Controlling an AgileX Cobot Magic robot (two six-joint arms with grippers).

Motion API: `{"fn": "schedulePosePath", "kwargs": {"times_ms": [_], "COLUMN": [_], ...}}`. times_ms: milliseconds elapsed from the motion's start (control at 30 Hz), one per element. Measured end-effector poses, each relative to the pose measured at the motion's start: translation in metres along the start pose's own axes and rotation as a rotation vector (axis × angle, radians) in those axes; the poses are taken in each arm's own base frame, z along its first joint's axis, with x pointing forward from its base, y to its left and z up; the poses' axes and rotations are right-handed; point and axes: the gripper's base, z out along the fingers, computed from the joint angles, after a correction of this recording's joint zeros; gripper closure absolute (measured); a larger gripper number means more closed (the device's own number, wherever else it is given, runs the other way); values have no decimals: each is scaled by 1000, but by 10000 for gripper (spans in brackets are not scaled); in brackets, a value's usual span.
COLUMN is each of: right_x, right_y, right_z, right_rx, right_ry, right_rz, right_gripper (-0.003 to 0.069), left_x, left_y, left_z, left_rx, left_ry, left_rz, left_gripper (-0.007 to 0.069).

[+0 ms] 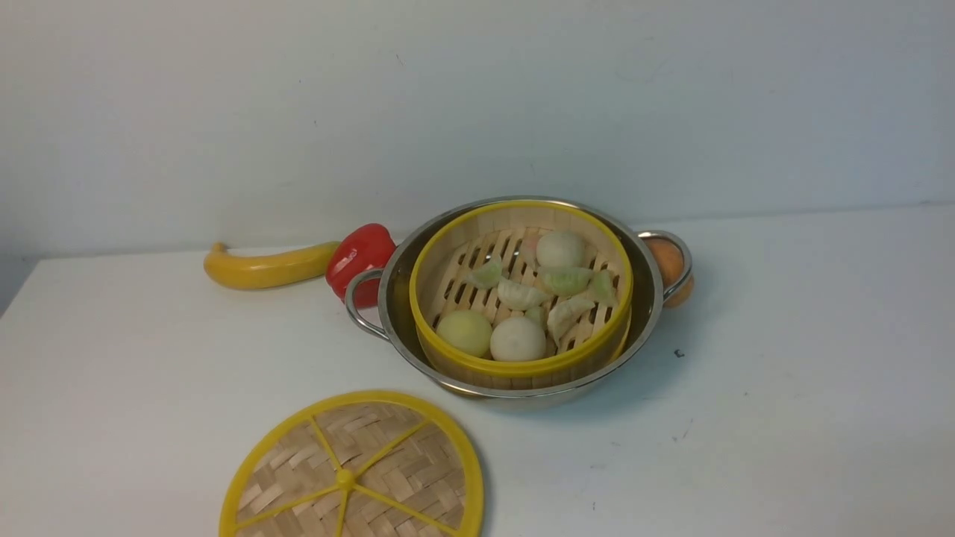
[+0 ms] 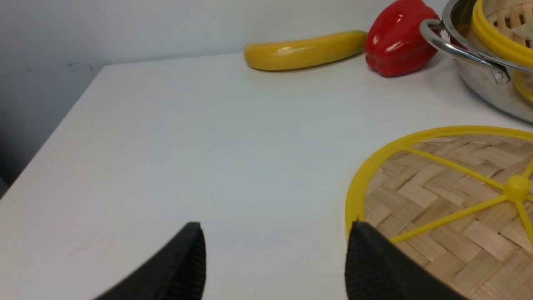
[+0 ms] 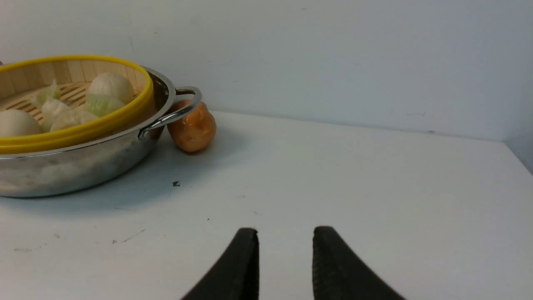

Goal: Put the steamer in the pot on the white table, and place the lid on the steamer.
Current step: 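Grasp the bamboo steamer lid lying on the table by its centre knob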

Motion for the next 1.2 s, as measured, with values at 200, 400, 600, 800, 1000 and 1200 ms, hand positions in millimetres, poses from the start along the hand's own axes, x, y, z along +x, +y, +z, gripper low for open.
{"fn": "schedulePosePath", "kwargs": {"times_ms": [200, 400, 600, 800, 1000, 1200], "right_x": [0, 0, 0, 0, 0, 0], "right_y": [0, 0, 0, 0, 0, 0], "right_z": [0, 0, 0, 0, 0, 0], "right_rx": [0, 0, 0, 0, 0, 0], "right_ry": [0, 0, 0, 0, 0, 0], "right_rz": [0, 0, 0, 0, 0, 7], "right_gripper": [426, 417, 414, 414, 413, 413], "left_x": [0, 0, 0, -12, -31, -45], "left_y": [0, 0, 0, -1, 1, 5], "left_z": [0, 0, 0, -1, -6, -12], "left_rx": [0, 0, 0, 9, 20, 47], "left_ry": [0, 0, -2, -131, -351, -528], "left_rz": [0, 0, 0, -46, -186, -392], "left_gripper": [205, 205, 205, 205, 205, 205]}}
